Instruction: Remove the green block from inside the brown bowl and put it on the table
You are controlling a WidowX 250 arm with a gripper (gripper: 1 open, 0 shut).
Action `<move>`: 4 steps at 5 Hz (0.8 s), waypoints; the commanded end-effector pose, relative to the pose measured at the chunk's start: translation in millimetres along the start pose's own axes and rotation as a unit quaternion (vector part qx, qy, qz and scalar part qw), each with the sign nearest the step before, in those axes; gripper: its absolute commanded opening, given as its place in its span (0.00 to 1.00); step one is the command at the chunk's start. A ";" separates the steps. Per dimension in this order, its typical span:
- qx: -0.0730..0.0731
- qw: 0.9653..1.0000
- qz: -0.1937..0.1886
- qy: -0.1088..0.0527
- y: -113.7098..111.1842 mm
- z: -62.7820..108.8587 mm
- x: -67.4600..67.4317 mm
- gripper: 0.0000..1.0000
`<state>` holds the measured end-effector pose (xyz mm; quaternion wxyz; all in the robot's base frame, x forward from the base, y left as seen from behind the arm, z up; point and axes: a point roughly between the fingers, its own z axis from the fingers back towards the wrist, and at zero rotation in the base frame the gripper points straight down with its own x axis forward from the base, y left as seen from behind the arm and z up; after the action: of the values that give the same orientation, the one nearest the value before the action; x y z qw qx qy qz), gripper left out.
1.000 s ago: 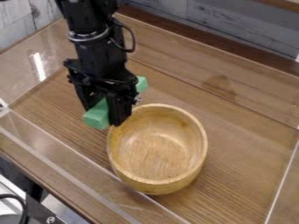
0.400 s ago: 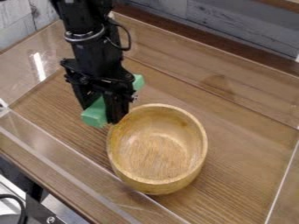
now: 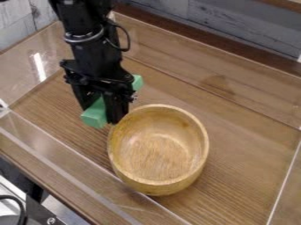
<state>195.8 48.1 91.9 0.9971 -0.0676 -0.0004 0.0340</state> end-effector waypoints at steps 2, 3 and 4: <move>0.005 1.000 0.009 -0.017 7.1 9.1 7.9 1.00; 0.004 1.000 0.012 -0.022 8.9 17.9 14.1 1.00; 0.000 0.999 0.020 -0.035 10.6 29.5 20.4 1.00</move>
<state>208.8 59.0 109.3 0.9957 -0.0737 -0.0130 0.0543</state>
